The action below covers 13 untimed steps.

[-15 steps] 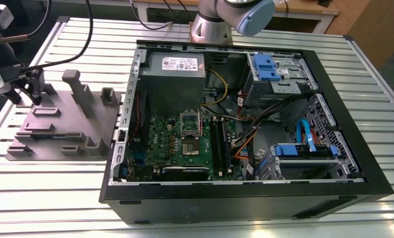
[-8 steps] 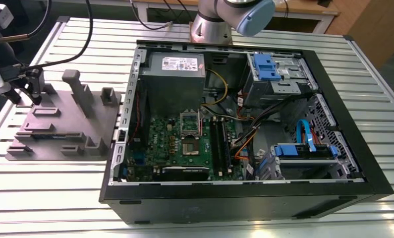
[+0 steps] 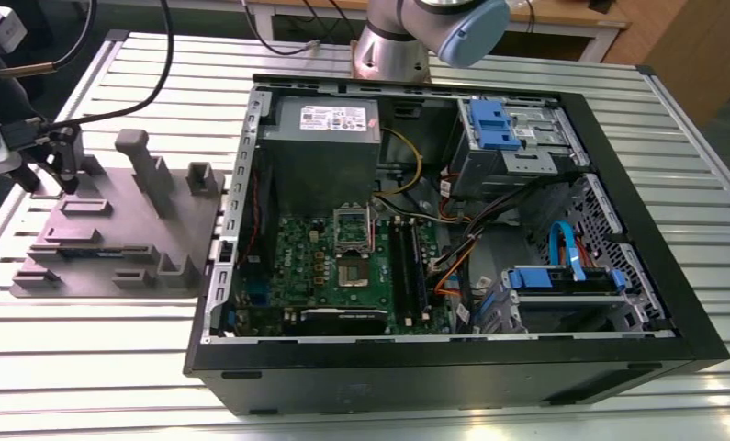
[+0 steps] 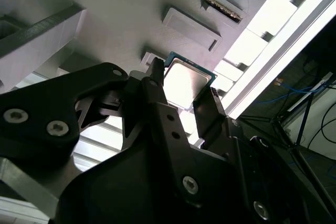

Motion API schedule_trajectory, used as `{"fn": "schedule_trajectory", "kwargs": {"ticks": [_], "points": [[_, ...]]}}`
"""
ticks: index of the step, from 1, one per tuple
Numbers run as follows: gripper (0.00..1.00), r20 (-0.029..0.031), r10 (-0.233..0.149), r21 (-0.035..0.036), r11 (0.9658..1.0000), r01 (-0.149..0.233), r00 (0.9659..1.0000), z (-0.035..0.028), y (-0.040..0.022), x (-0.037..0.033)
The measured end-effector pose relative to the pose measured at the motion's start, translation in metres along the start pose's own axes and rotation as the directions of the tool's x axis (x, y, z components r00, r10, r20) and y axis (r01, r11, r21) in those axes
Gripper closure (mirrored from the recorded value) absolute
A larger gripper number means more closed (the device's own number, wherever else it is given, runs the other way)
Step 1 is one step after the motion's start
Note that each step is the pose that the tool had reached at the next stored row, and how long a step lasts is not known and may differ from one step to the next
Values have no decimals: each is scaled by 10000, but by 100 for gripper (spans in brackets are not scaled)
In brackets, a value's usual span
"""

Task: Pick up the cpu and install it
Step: 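Pick up the cpu and move it towards the insertion slot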

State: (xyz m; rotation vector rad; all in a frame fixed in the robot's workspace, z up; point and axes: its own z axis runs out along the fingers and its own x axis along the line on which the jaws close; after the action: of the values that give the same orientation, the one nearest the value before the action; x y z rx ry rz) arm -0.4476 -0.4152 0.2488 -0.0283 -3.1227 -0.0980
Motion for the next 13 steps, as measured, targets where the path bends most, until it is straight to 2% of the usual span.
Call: {"fn": "schedule_trajectory", "kwargs": {"ticks": [13], "points": [[53,-1,-1,1,10000,1,10000,-38,2,-4]]}}
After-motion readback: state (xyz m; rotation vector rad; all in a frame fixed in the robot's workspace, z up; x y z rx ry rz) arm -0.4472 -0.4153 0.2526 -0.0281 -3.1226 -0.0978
